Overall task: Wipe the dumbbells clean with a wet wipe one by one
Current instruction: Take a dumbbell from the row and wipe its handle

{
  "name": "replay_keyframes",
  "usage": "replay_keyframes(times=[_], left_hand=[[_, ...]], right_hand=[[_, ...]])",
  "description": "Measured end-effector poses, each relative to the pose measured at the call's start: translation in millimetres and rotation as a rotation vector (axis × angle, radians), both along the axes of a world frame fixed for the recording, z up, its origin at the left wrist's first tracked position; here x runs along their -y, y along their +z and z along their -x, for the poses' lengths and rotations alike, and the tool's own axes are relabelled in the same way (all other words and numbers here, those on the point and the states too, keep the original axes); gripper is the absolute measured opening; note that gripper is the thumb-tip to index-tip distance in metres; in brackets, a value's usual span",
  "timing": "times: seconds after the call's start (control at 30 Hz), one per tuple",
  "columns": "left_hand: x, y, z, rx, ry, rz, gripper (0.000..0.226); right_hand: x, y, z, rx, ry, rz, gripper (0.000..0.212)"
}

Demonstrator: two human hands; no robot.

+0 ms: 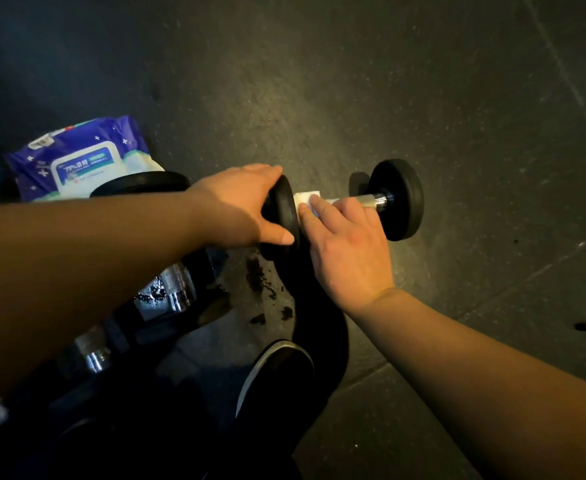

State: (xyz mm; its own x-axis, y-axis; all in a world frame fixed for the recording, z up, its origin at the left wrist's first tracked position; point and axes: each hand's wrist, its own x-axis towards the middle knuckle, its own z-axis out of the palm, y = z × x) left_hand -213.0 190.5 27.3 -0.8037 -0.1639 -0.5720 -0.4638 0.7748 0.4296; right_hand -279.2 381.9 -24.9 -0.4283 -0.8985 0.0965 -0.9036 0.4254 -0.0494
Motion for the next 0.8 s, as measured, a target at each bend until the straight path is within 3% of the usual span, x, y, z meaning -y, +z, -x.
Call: replay_keyframes(times=[0.13, 0.2, 0.53, 0.63, 0.73, 0.8], left_hand=[[5, -1, 0, -0.186, 0.11, 0.092, 0.07], [-3, -5, -4, -0.252, 0.134, 0.165, 0.061], [16, -5, 22, -0.024, 0.032, 0.097, 0.108], [22, -3, 32, 0.022, 0.056, 0.054, 0.111], [22, 1, 34, 0.027, 0.071, 0.037, 0.106], [21, 3, 33, 0.016, 0.078, 0.037, 0.095]], right_hand=[[10, -5, 5, -0.007, -0.026, 0.007, 0.039], [17, -7, 8, 0.023, -0.048, 0.006, 0.041], [31, -14, -5, 0.266, -0.176, 0.111, 0.044], [44, -8, -19, 0.499, -0.472, 0.345, 0.034], [77, 0, -22, 1.057, -1.102, 0.73, 0.035], [91, 6, -19, 1.393, -1.393, 0.942, 0.034]])
